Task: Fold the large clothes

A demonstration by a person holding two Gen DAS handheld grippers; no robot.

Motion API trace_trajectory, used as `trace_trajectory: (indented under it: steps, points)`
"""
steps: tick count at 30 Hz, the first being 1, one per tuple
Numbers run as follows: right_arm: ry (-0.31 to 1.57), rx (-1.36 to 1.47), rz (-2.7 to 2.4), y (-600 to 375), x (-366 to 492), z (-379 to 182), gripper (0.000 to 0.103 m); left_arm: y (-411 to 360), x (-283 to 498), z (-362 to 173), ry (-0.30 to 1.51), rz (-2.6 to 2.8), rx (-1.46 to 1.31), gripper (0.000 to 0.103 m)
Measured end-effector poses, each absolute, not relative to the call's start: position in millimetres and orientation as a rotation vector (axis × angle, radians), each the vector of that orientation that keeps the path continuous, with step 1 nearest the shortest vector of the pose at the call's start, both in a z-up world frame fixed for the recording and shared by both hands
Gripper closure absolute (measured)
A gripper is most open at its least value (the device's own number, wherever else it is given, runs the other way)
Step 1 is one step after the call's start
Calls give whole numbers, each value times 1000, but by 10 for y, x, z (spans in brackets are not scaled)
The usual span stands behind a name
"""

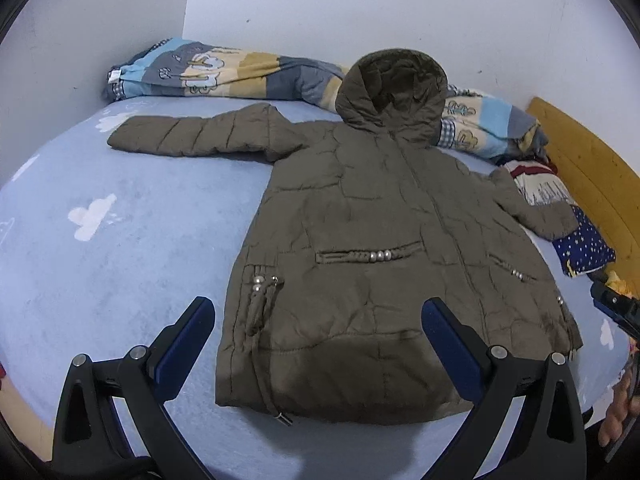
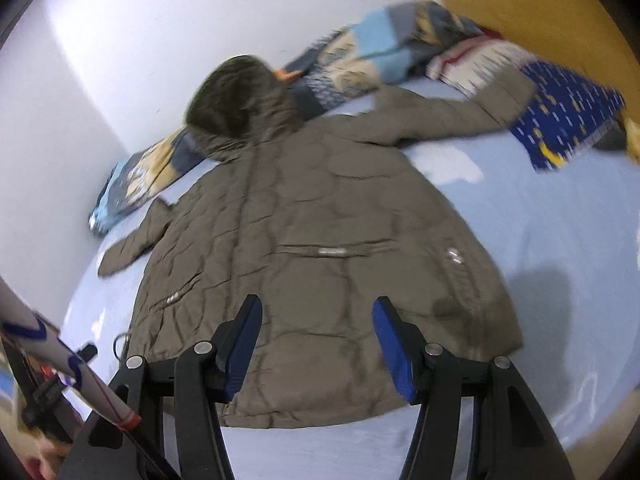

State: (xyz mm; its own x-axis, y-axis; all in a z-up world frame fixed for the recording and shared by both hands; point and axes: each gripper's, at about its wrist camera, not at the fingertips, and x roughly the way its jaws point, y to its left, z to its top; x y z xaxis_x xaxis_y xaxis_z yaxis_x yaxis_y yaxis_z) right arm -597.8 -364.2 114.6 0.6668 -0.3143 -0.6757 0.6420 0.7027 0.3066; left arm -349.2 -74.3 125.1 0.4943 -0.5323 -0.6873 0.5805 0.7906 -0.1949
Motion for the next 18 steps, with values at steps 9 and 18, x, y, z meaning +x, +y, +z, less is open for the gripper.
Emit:
trace_trajectory:
  steps: [9,18]
  points:
    - [498,275,-619,-2864,-5928,1560,33,-711,-4027,1561,574,-623,143,0]
    - [502,196,-606,-2473,-5926,1577,32,-766,-4510,1732,449,-658,240,0]
